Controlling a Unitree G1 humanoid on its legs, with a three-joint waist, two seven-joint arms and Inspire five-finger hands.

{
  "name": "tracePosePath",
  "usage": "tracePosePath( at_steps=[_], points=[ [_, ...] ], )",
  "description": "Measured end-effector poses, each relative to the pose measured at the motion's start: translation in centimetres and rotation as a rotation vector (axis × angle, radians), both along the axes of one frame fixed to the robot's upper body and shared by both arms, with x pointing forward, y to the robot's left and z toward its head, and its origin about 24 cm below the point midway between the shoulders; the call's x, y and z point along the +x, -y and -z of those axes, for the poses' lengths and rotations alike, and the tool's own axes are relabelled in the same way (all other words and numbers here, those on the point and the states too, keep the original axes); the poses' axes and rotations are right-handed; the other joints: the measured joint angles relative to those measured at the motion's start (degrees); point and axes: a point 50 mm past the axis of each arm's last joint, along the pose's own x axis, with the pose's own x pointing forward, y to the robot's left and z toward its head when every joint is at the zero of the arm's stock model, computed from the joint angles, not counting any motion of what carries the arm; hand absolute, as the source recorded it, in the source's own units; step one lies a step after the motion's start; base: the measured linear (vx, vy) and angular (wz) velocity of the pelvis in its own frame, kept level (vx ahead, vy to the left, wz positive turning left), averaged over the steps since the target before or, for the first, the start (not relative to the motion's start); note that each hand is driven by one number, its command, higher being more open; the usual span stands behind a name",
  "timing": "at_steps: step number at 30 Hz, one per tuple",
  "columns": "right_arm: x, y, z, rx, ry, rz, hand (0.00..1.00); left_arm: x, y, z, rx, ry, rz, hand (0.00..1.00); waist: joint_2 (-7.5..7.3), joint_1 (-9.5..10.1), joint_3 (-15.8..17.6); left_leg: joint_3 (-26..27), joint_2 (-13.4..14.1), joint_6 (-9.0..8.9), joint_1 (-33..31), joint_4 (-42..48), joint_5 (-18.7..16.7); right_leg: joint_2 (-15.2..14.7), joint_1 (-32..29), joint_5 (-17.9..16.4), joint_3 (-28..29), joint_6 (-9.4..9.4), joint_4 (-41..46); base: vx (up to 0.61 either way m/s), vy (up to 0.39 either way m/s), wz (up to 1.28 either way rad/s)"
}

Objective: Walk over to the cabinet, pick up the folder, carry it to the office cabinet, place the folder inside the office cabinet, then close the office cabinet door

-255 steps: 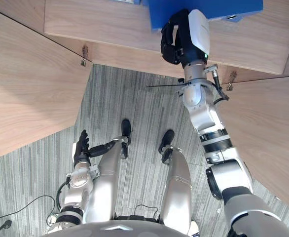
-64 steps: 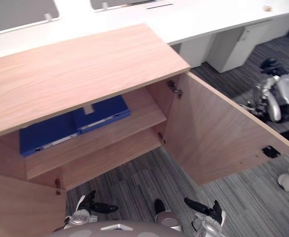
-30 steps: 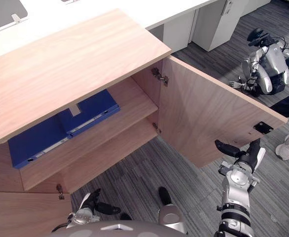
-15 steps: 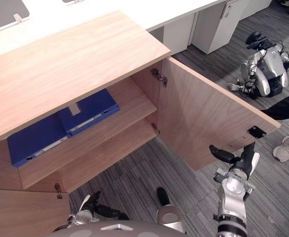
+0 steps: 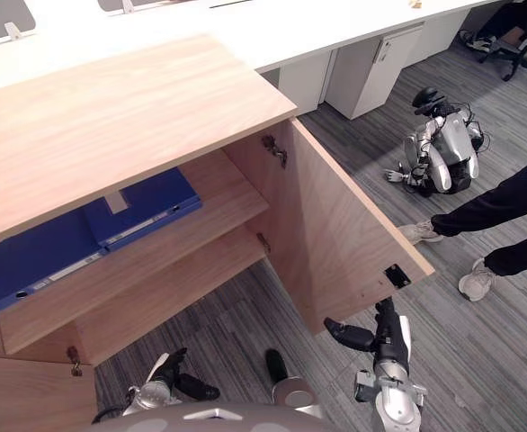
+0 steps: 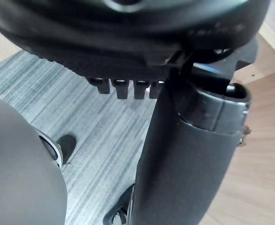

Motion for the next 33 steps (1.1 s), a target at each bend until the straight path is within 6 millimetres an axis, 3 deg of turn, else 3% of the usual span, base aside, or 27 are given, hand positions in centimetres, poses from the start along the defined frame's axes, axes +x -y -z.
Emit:
tracePosePath(
  at_steps=[13, 16, 19, 23, 27, 28, 30, 33],
  points=[
    [-1.2, -0.1, 0.2, -0.1, -0.123, -0.184, 1.0, 0.7, -0.7, -0.1, 0.044, -0.013, 0.055, 1.0, -2.13, 0.34, 0.1, -5.0, 0.3, -0.72, 0.2, -0.1, 0.8, -0.3, 1.3, -0.9, -6.1, -0.97, 2.3, -0.01, -0.014, 0.1],
    [-1.4, -0.3, 0.4, -0.116, -0.148, -0.223, 1.0, 1.0, -0.7, -0.2, 0.05, -0.009, 0.062, 1.0, -2.58, 1.39, 0.1, -5.6, 0.6, -0.96, 0.2, -0.6, 0.9, -0.5, 1.5, -1.1, -7.2, -0.95, 2.7, -0.06, -0.013, 0.02],
    [-1.5, -1.5, 0.7, -0.123, -0.171, -0.333, 1.0, 1.1, -0.9, -0.3, 0.058, -0.009, 0.069, 1.0, -2.88, 1.86, 0.2, -8.1, 0.8, -1.3, 0.2, -1.6, 1.6, 0.0, 1.5, -2.5, -8.5, -0.23, 2.7, -0.06, -0.026, -0.05],
    [-1.7, -4.0, 0.8, -0.107, -0.184, -0.525, 1.0, 1.8, -1.1, -0.4, 0.072, -0.012, 0.077, 1.0, -3.46, 4.38, 0.1, -10.3, 1.2, -1.8, 1.3, -4.8, 4.4, 1.2, 2.0, -2.6, -9.6, -0.16, 2.6, -0.06, -0.059, 0.15],
    [2.1, -8.8, -1.1, -0.119, -0.044, -0.935, 1.0, 2.0, -1.0, -0.5, 0.08, -0.007, 0.102, 1.0, -3.23, 6.81, 0.3, -12.3, 1.9, -2.67, 3.7, -8.8, 7.5, 2.4, 3.8, -2.6, -11.5, -0.31, 2.3, -0.06, -0.059, 0.29],
    [2.7, -9.4, -1.7, -0.117, 0.0, -0.973, 1.0, 2.1, -1.0, -0.5, 0.081, -0.006, 0.107, 1.0, -3.13, 6.92, 0.3, -12.8, 2.0, -2.73, 3.7, -9.1, 7.8, 2.4, 4.0, -2.7, -11.8, -0.33, 2.3, -0.05, -0.043, 0.37],
    [4.9, -11.5, -5.0, -0.11, 0.224, -1.067, 1.0, 2.5, -0.7, -0.6, 0.077, 0.002, 0.11, 1.0, -2.88, 7.84, 0.4, -14.0, 2.0, -2.84, 3.6, -9.1, 8.0, 2.3, 4.2, -2.7, -12.5, -0.37, 2.6, -0.04, -0.022, 0.3],
    [6.7, -12.7, -7.8, -0.129, 0.403, -1.106, 1.0, 2.6, -0.8, -0.6, 0.08, 0.004, 0.113, 1.0, -3.1, 8.28, 0.3, -14.9, 1.6, -2.78, 3.2, -9.1, 8.0, 1.8, 4.4, -2.7, -13.5, -0.37, 2.9, 0.0, 0.002, 0.27]
  ],
)
